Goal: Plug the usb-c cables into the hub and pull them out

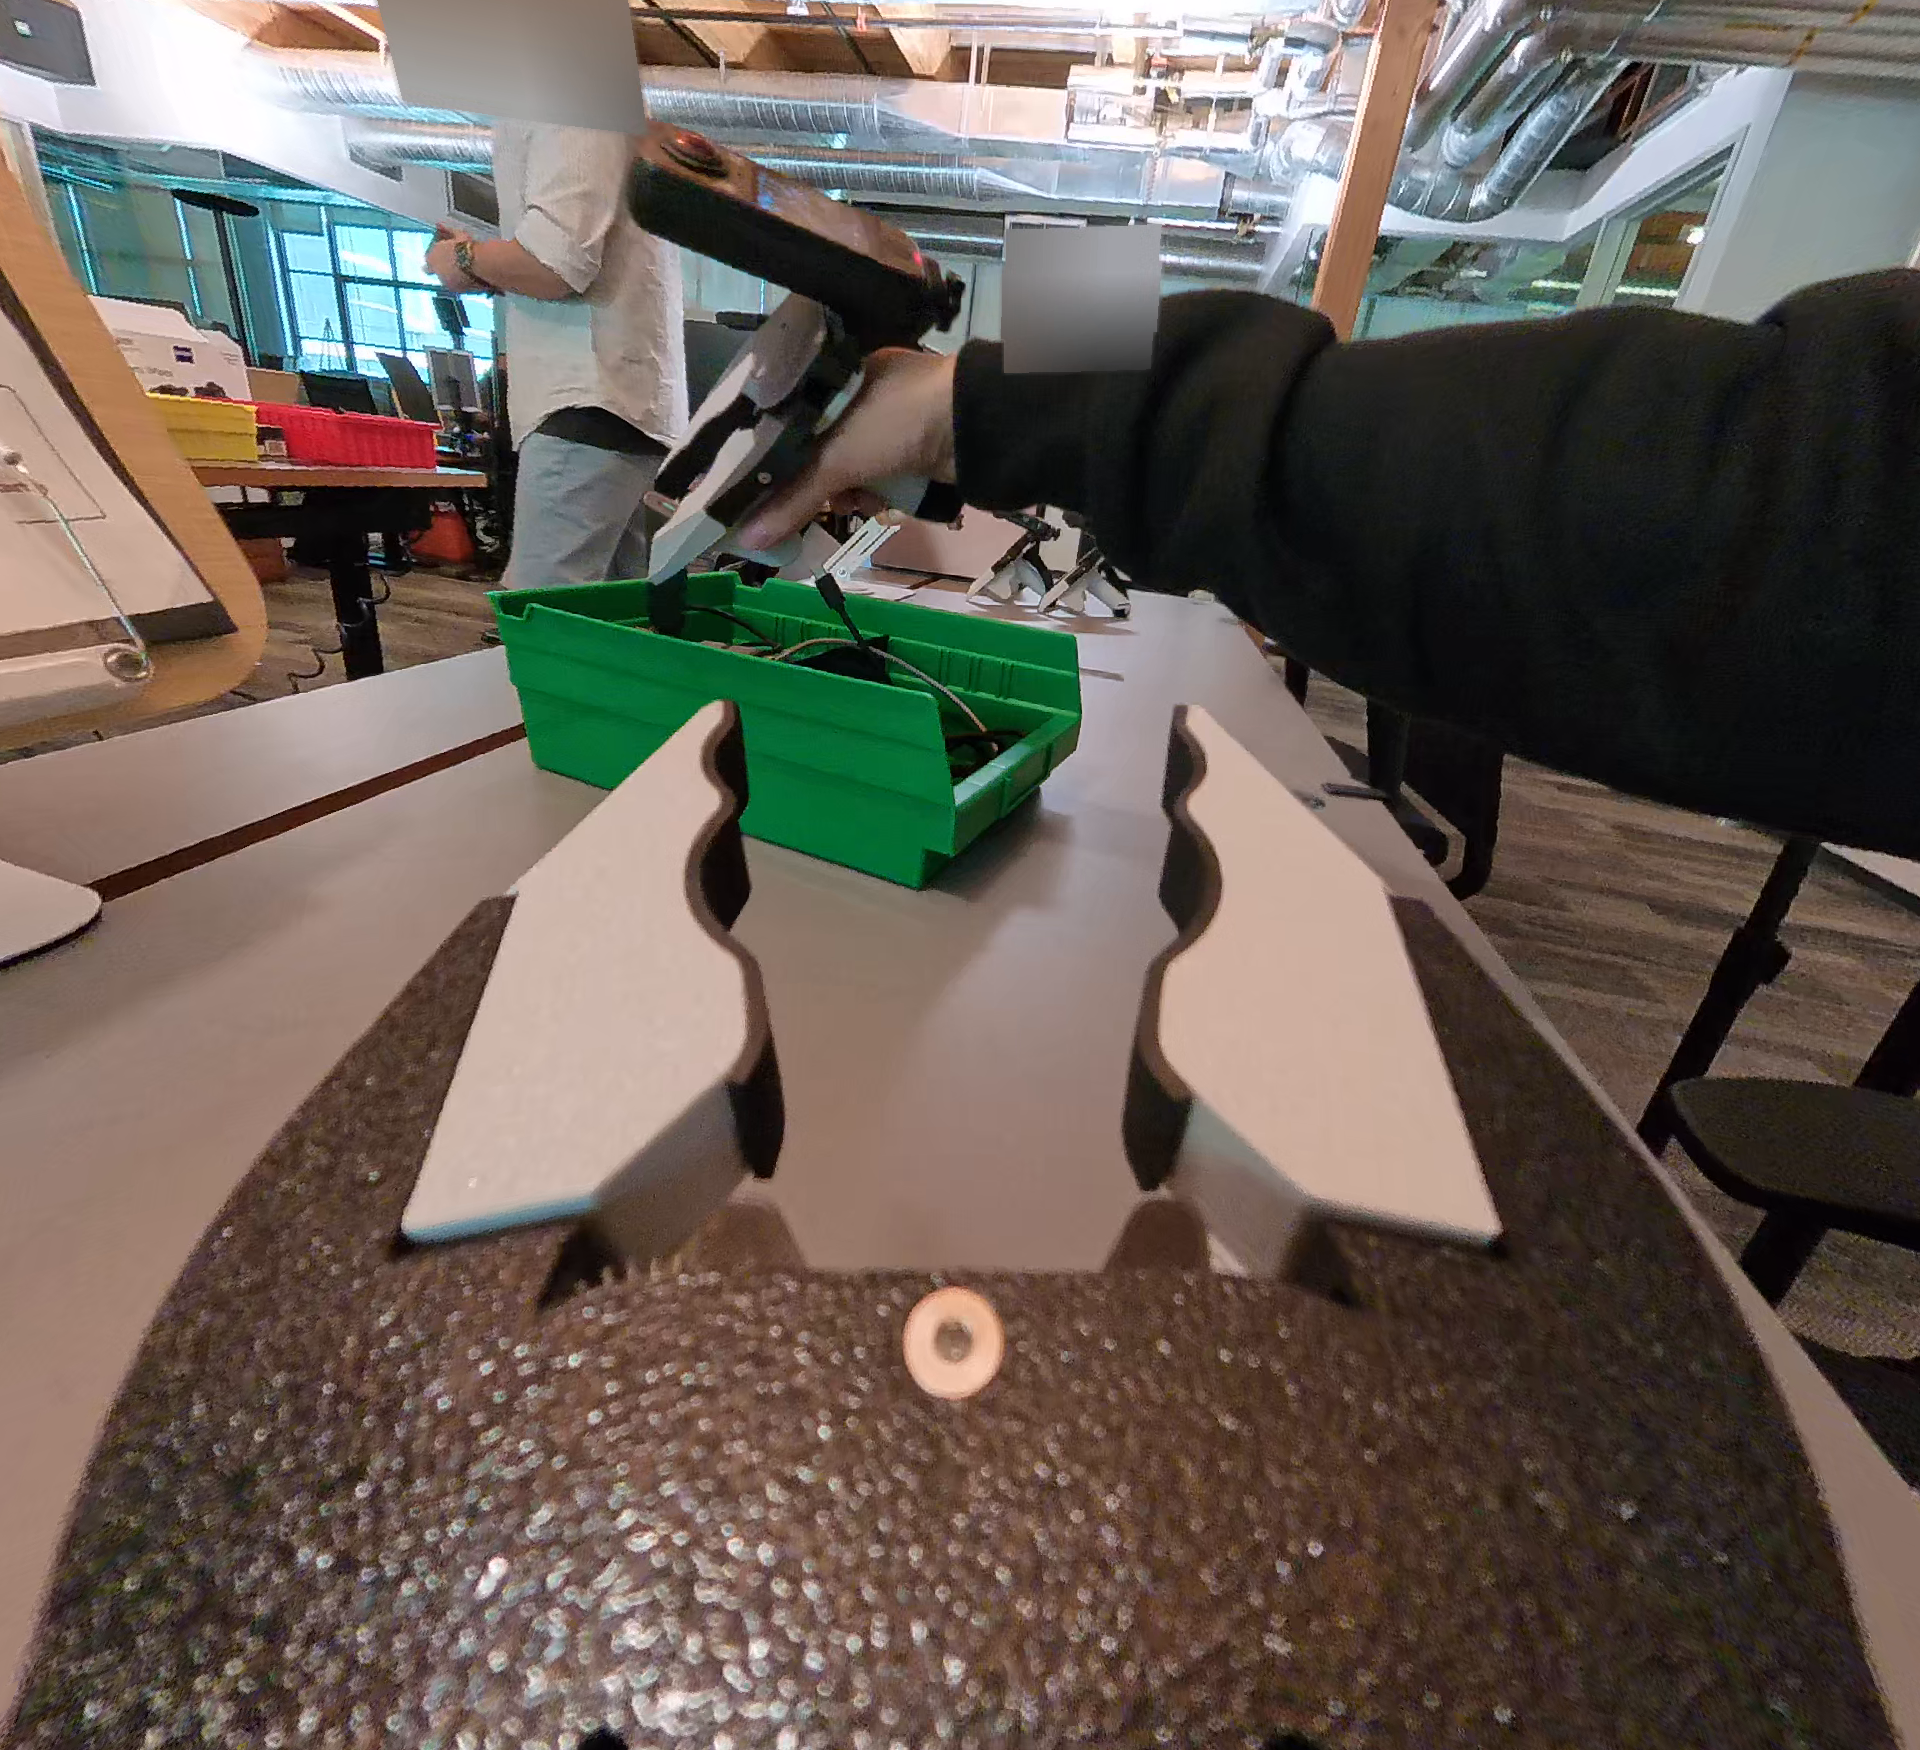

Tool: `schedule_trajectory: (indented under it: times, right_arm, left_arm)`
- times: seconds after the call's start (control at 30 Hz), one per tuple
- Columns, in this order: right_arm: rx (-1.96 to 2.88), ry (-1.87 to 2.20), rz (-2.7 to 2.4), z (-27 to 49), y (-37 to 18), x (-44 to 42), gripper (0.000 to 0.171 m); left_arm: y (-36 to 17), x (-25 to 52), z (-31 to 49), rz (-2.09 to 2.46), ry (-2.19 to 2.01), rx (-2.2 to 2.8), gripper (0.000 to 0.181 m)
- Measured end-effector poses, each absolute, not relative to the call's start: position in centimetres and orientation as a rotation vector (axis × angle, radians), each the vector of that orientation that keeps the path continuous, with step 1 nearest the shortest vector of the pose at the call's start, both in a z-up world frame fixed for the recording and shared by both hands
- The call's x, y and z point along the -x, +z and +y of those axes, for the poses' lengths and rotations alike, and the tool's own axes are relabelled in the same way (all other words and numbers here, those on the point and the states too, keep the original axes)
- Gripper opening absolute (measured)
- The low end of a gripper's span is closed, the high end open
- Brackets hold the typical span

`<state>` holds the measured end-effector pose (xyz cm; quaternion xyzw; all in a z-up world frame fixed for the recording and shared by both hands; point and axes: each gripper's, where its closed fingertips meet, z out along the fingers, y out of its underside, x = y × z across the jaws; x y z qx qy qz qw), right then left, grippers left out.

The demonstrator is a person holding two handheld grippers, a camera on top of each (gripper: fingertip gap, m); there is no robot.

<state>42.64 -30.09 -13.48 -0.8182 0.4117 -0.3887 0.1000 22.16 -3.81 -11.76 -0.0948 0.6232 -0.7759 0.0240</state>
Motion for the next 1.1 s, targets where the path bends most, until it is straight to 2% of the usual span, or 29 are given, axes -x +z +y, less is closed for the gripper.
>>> schedule_trajectory:
  times: [0.03,0.07,0.13,0.3,0.4,0.57,0.67,0.73,0.8,0.9,0.97,1.1]
  right_arm:
    - [2.442,-1.128,1.172,-29.9,-13.7,-42.3,0.039]
    - [2.497,-1.124,1.12,-29.9,-13.9,-41.9,0.019]
    - [2.595,-1.196,1.098,-30.9,-14.5,-41.5,0.01]
    - [2.69,-1.233,0.908,-29.4,-15.8,-41.9,0.009]
    - [2.763,-1.097,0.871,-27.8,-18.1,-41.7,0.018]
    - [2.238,-1.219,1.256,-29.7,-14.5,-44.4,0.008]
    - [2.372,-1.21,1.152,-30.1,-14.7,-43.9,0.008]
    - [2.479,-1.369,1.137,-32.1,-13.7,-43.7,0.008]
    - [2.298,-1.378,1.184,-32.1,-12.0,-43.8,0.008]
    - [1.788,-1.009,1.367,-31.1,-9.7,-43.8,0.007]
    - [1.653,-0.701,1.361,-29.7,-9.7,-43.4,0.008]
    - [1.64,-0.666,1.395,-31.4,-11.0,-42.4,0.008]
  left_arm:
    - [-11.7,-22.1,-3.8,1.925,-2.411,0.296,0.078]
    - [-11.6,-22.1,-3.8,1.924,-2.414,0.296,0.078]
    - [-11.6,-22.0,-3.8,1.926,-2.414,0.29,0.078]
    - [-11.7,-21.8,-3.9,1.935,-2.409,0.274,0.077]
    - [-11.8,-22.0,-3.9,1.935,-2.419,0.291,0.076]
    - [-11.6,-22.0,-3.7,1.927,-2.434,0.295,0.075]
    - [-11.6,-22.1,-3.7,1.922,-2.443,0.301,0.074]
    - [-11.5,-22.1,-3.6,1.92,-2.451,0.307,0.074]
    - [-11.5,-22.1,-3.6,1.92,-2.459,0.31,0.073]
    - [-11.6,-22.1,-3.7,1.925,-2.463,0.311,0.073]
    - [-11.7,-22.1,-3.7,1.93,-2.463,0.309,0.073]
    - [-11.7,-22.1,-3.8,1.931,-2.458,0.307,0.073]
